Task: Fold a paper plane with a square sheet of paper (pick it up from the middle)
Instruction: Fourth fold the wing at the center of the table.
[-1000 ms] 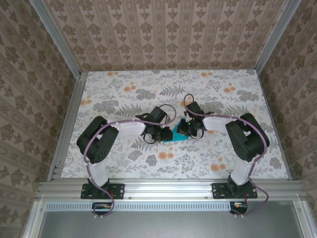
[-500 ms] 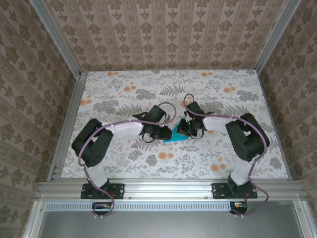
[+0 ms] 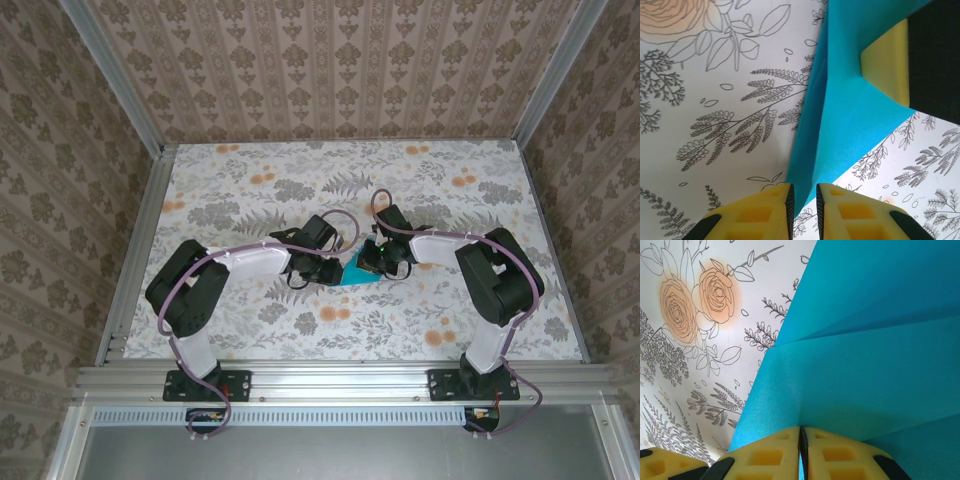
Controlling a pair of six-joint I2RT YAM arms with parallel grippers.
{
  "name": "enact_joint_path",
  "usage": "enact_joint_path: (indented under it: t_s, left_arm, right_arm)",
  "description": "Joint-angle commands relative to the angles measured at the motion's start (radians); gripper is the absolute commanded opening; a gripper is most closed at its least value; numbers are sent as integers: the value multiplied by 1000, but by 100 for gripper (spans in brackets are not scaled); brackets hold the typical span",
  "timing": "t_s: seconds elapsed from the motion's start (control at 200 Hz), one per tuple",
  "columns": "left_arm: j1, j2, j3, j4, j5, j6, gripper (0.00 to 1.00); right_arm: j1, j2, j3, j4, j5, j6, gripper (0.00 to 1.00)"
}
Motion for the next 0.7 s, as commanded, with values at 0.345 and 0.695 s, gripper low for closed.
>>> enact_joint_path:
  t_s: [0.345,0.695]
  left_arm:
    - [14,54,1,12,81,112,20]
    - [32,59,7,-16,84,216,16]
  right_arm:
    - [-7,46,-19,-50,59,13,13]
    - [-7,45,-18,-52,61,14,13]
